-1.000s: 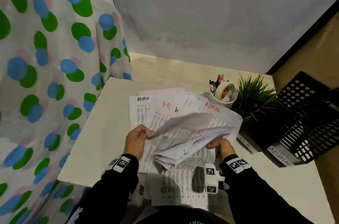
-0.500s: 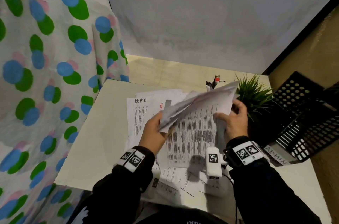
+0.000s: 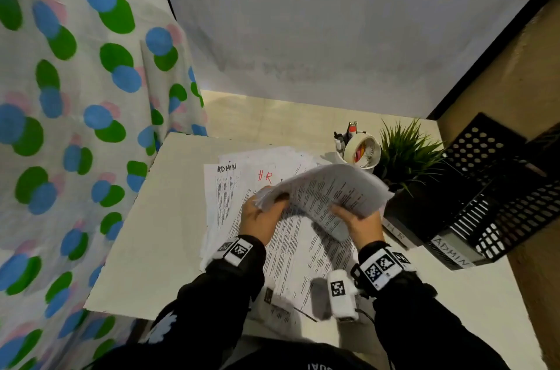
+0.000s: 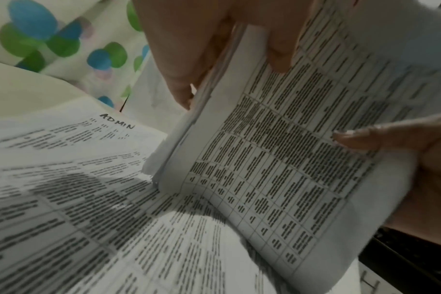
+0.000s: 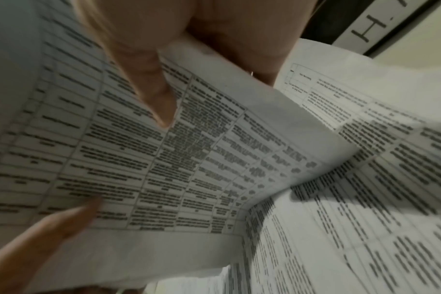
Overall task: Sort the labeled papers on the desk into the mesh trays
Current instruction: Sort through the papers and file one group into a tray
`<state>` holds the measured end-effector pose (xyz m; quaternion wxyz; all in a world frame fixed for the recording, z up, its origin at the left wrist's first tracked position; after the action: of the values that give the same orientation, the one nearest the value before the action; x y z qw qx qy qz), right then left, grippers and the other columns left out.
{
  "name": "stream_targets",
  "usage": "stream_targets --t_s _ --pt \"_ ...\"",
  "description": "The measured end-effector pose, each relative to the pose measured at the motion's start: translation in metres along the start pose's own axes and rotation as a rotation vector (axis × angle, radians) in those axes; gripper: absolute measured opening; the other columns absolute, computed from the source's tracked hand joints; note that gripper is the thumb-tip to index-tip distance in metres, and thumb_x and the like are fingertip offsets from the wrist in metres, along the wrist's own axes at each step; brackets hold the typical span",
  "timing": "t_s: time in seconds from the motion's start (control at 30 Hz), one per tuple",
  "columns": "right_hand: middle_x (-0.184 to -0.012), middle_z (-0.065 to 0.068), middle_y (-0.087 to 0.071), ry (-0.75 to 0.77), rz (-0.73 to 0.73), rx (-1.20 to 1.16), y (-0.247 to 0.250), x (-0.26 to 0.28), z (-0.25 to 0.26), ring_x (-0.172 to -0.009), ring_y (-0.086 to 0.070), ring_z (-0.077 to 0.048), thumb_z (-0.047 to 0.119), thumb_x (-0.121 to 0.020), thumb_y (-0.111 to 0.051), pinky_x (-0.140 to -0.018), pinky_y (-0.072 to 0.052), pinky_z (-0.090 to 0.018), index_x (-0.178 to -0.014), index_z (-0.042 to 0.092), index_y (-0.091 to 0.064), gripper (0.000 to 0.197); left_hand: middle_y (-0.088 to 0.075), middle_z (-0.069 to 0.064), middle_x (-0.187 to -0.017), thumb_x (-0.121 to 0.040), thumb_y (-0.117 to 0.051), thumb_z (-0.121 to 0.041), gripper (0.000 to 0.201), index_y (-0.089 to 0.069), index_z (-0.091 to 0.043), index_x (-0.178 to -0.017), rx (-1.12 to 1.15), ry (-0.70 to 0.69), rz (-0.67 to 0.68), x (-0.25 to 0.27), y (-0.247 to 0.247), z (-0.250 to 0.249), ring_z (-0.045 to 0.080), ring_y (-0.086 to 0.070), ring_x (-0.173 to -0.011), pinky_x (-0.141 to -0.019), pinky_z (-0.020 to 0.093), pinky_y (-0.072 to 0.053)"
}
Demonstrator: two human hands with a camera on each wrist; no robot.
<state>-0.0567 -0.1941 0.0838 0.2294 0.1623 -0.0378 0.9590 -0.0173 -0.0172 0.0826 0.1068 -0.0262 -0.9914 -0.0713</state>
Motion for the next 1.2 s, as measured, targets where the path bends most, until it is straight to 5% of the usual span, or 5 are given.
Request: stream_targets --t_s 0.3,0.6,0.8,1.03,1.2 --pt "-0.083 0.001 -0.065 -0.097 -0.098 -0.048 0.032 -0.005 0.016 -0.078 -0.062 -0.015 -0.008 -0.078 -0.066 -0.083 -0.044 -0.032 -0.092 0.009 -0.061 0.023 -0.040 0.017 -0.135 -0.060 -0.083 -0.034 0.094 -0.033 -0.007 -0.134 -0.837 0.454 -0.105 -0.046 0.043 0.085 0.037 -0.040 -0.125 -0.103 0.047 -0.038" --pt "-0.132 -0.018 -0.056 -0.322 0.028 -0.211 0.036 0.007 -0.025 -0.120 -0.053 -0.030 -0.016 -0.067 -0.065 -0.107 -0.035 -0.039 -0.126 0.001 -0.052 0.062 -0.053 0.005 -0.056 -0.086 -0.060 -0.025 0.024 -0.060 -0.017 -0.064 -0.530 0.199 -0.214 -0.038 0.070 0.087 0.027 -0.050 -0.064 -0.054 0.027 -0.035" --pt "-0.151 -0.016 -0.035 -0.457 0.189 -0.106 0.043 0.000 -0.057 -0.140 -0.030 -0.031 0.017 -0.024 -0.092 -0.115 -0.007 -0.061 -0.144 0.015 -0.026 0.137 -0.064 0.001 -0.100 -0.094 -0.047 -0.009 0.031 -0.060 -0.019 -0.121 -0.382 0.000 -0.146 -0.026 0.072 0.071 0.019 -0.059 -0.088 -0.078 0.024 -0.043" --pt "-0.099 -0.015 -0.068 -0.601 0.259 0.136 0.042 0.007 -0.059 -0.096 -0.064 -0.026 0.031 -0.013 -0.092 -0.112 -0.014 -0.063 -0.092 0.012 -0.063 0.086 -0.036 0.004 -0.149 -0.096 -0.043 -0.006 0.040 -0.047 -0.014 -0.136 -0.393 0.006 -0.176 -0.021 0.080 0.073 0.019 -0.036 -0.136 -0.110 0.024 -0.025" --pt "-0.145 -0.019 -0.040 -0.582 0.278 0.095 0.042 0.006 -0.066 -0.138 -0.031 -0.036 0.014 -0.032 -0.090 -0.111 -0.009 -0.067 -0.127 0.011 -0.044 0.105 -0.060 -0.003 -0.119 -0.095 -0.043 -0.001 0.031 -0.063 -0.010 -0.117 -0.297 -0.099 -0.326 -0.010 0.086 0.060 0.014 -0.054 -0.114 -0.092 0.006 -0.038"
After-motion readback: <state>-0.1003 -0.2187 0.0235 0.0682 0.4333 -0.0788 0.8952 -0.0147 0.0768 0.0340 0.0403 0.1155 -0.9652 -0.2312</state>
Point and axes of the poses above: each hand's wrist, its own x-axis away from the middle knuckle, its own y-axis out of the back of the hand, z = x × y, the point moved 1 cm from there along -x, towards the middle knuckle
